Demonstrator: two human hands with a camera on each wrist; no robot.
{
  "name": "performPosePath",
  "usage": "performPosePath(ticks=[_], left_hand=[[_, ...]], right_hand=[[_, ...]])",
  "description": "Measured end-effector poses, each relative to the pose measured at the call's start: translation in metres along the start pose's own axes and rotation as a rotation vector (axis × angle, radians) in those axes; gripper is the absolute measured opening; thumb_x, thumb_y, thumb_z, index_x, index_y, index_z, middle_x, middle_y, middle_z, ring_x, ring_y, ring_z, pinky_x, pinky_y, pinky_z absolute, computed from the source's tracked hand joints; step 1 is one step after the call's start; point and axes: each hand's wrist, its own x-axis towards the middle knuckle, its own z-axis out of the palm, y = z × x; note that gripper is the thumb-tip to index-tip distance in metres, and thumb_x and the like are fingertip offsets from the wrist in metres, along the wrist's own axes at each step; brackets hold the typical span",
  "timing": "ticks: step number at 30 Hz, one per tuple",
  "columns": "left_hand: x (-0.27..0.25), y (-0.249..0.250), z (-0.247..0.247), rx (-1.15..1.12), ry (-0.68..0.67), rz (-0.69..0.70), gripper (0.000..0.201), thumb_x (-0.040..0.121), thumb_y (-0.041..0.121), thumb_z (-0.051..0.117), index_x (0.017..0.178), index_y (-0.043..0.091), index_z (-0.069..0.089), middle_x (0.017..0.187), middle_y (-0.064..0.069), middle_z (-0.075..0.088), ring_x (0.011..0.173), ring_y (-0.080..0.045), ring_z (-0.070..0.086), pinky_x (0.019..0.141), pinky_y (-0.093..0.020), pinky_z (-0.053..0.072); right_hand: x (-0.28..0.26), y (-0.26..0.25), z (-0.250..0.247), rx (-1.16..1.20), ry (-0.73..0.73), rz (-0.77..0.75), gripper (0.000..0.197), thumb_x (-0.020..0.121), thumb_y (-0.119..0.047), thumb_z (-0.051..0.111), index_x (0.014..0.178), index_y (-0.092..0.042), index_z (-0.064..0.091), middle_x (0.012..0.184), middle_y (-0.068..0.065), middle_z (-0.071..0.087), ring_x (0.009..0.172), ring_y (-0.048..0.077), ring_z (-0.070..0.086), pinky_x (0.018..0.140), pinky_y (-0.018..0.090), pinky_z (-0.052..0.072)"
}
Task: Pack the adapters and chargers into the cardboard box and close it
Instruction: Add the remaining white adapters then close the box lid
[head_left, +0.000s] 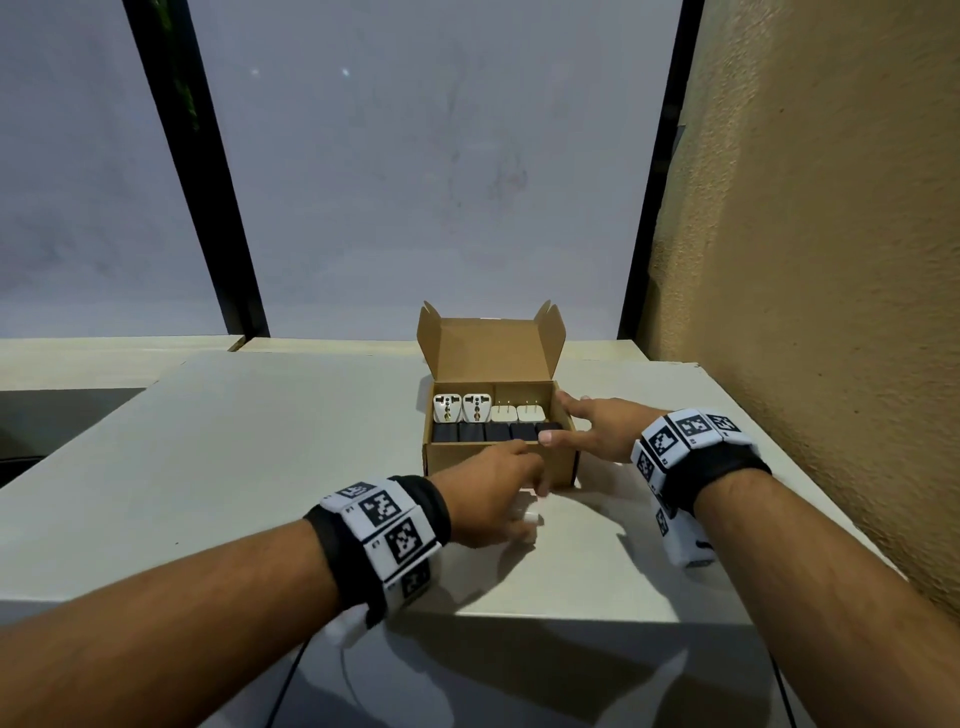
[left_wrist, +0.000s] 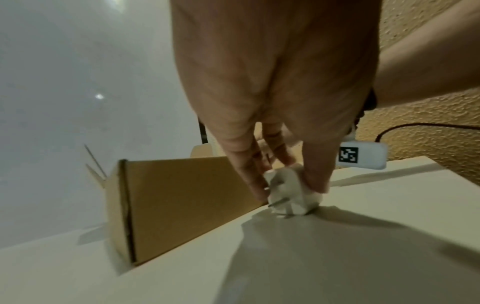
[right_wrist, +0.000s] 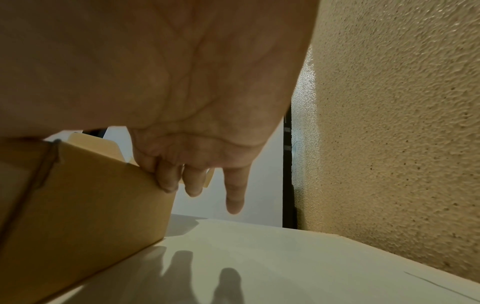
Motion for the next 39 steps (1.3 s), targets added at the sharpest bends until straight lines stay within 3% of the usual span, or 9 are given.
performPosePath(ticks=[4, 8, 11, 15, 19, 25, 30, 35, 39], left_hand=[[-0.007, -0.013, -0.016, -0.049, -0.002, -0.035, 0.038, 0.08, 0.034, 0.073, 0.112, 0.019, 0.06, 0.106, 0.005, 0.061, 0.092, -0.011, 0.057, 0.08, -0.023, 0.051], [-0.009, -0.027, -0.04, -0.195, 0.094, 0.076, 0.026, 0.086, 0.02, 0.068, 0.112, 0.024, 0.067, 0.11, 0.007, 0.062, 0.1, -0.008, 0.058, 0.091, -0.029, 0.051], [-0.004, -0.035, -0.054, -0.391, 0.097, 0.082, 0.031, 0.09, 0.01, 0.062, 0.114, 0.028, 0.064, 0.119, 0.002, 0.056, 0.099, -0.013, 0.06, 0.087, -0.035, 0.056], [0.014, -0.05, -0.065, -0.223, 0.164, 0.031, 0.047, 0.088, 0.018, 0.066, 0.131, 0.03, 0.053, 0.121, 0.007, 0.045, 0.11, -0.013, 0.055, 0.101, -0.031, 0.047], [0.036, -0.058, -0.07, -0.133, 0.195, 0.002, 0.045, 0.083, 0.01, 0.071, 0.123, 0.03, 0.06, 0.122, 0.004, 0.045, 0.113, -0.014, 0.051, 0.097, -0.023, 0.046], [0.062, -0.063, -0.076, -0.087, 0.15, -0.053, 0.052, 0.09, 0.002, 0.058, 0.134, 0.028, 0.053, 0.13, -0.005, 0.049, 0.108, -0.02, 0.058, 0.096, -0.034, 0.051], [0.072, -0.064, -0.071, -0.199, 0.188, -0.193, 0.036, 0.093, 0.031, 0.057, 0.129, 0.031, 0.058, 0.133, 0.0, 0.049, 0.117, -0.018, 0.053, 0.102, -0.031, 0.043], [0.079, -0.064, -0.064, -0.256, 0.262, -0.261, 0.039, 0.084, 0.045, 0.067, 0.119, 0.026, 0.066, 0.124, 0.007, 0.059, 0.111, -0.011, 0.055, 0.089, -0.026, 0.04], [0.085, -0.061, -0.067, -0.22, 0.328, -0.222, 0.044, 0.078, 0.025, 0.077, 0.119, 0.026, 0.062, 0.121, 0.003, 0.056, 0.099, -0.014, 0.06, 0.078, -0.025, 0.048]], right_hand=[[0.0, 0.001, 0.0, 0.017, -0.006, 0.004, 0.087, 0.083, -0.072, 0.039, 0.153, -0.029, 0.009, 0.156, 0.009, 0.029, 0.14, 0.028, 0.034, 0.115, 0.042, 0.027], [0.001, 0.001, 0.0, 0.024, 0.003, 0.002, 0.087, 0.083, -0.072, 0.04, 0.153, -0.03, 0.011, 0.156, 0.007, 0.03, 0.14, 0.027, 0.034, 0.115, 0.041, 0.027], [0.001, 0.002, 0.0, 0.023, 0.001, -0.003, 0.087, 0.083, -0.071, 0.041, 0.153, -0.029, 0.011, 0.155, 0.007, 0.031, 0.139, 0.027, 0.035, 0.114, 0.041, 0.028], [-0.001, 0.002, -0.002, 0.027, -0.001, -0.006, 0.086, 0.084, -0.069, 0.041, 0.153, -0.029, 0.011, 0.156, 0.008, 0.028, 0.141, 0.027, 0.032, 0.114, 0.04, 0.026], [-0.001, 0.002, -0.001, 0.049, -0.003, -0.012, 0.086, 0.084, -0.069, 0.042, 0.153, -0.029, 0.01, 0.157, 0.008, 0.027, 0.141, 0.027, 0.031, 0.114, 0.04, 0.025], [0.002, 0.006, 0.002, 0.086, -0.003, -0.012, 0.088, 0.082, -0.072, 0.042, 0.153, -0.031, 0.01, 0.158, 0.006, 0.024, 0.143, 0.027, 0.028, 0.116, 0.041, 0.023], [0.002, 0.006, 0.003, 0.102, -0.005, -0.003, 0.088, 0.082, -0.071, 0.043, 0.153, -0.033, 0.009, 0.16, 0.005, 0.018, 0.145, 0.026, 0.024, 0.117, 0.042, 0.02], [0.003, 0.006, 0.003, 0.092, -0.01, 0.001, 0.089, 0.081, -0.072, 0.042, 0.153, -0.033, 0.008, 0.16, 0.005, 0.019, 0.145, 0.027, 0.025, 0.117, 0.043, 0.023], [0.003, 0.007, 0.003, 0.084, -0.008, -0.006, 0.089, 0.081, -0.073, 0.041, 0.153, -0.033, 0.007, 0.16, 0.005, 0.019, 0.145, 0.027, 0.025, 0.117, 0.043, 0.023]])
